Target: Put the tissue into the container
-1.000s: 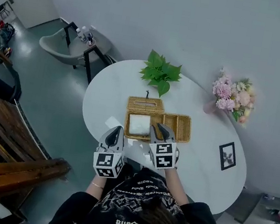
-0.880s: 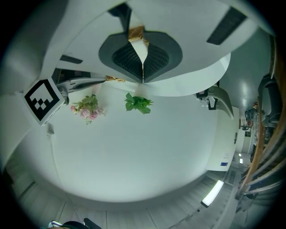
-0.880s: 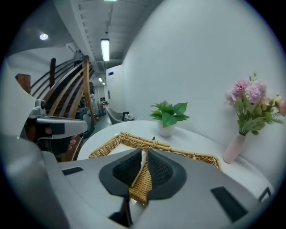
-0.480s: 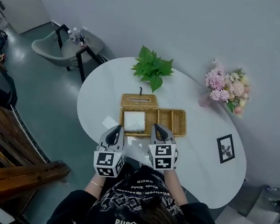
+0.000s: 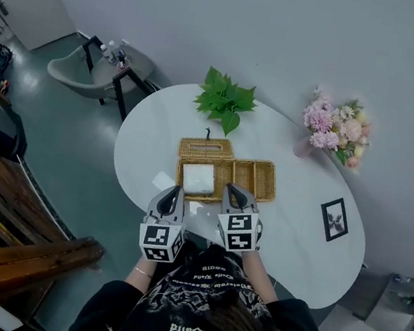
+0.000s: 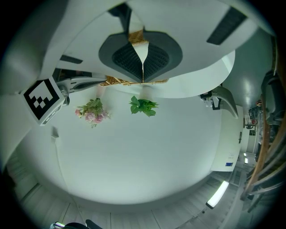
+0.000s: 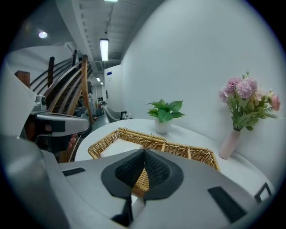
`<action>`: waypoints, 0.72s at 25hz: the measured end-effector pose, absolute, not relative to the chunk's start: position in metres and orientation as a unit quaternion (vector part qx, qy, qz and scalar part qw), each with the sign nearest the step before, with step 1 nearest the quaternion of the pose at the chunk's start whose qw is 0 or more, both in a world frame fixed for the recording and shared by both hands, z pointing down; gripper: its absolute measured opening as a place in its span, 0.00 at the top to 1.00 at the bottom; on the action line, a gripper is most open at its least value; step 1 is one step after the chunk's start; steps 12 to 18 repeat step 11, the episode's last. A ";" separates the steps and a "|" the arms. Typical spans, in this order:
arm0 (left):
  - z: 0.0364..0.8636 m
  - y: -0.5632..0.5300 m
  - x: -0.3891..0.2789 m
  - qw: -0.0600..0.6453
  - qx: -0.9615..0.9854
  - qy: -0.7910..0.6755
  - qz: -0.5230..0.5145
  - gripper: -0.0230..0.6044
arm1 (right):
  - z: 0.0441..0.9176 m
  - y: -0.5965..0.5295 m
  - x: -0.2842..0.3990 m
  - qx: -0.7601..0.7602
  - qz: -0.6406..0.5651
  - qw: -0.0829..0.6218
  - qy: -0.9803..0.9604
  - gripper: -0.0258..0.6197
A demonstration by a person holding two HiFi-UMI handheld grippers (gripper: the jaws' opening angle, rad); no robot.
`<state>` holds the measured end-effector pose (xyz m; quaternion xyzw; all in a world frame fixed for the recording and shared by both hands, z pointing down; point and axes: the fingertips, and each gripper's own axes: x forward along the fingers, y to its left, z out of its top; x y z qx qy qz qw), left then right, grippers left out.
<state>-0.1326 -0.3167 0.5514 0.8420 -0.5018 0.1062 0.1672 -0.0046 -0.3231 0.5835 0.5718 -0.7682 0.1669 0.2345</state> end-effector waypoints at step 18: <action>0.557 -0.317 -0.128 0.165 0.841 -0.502 0.117 0.92 | 0.580 -0.327 -0.005 0.570 0.158 0.220 -0.776 0.92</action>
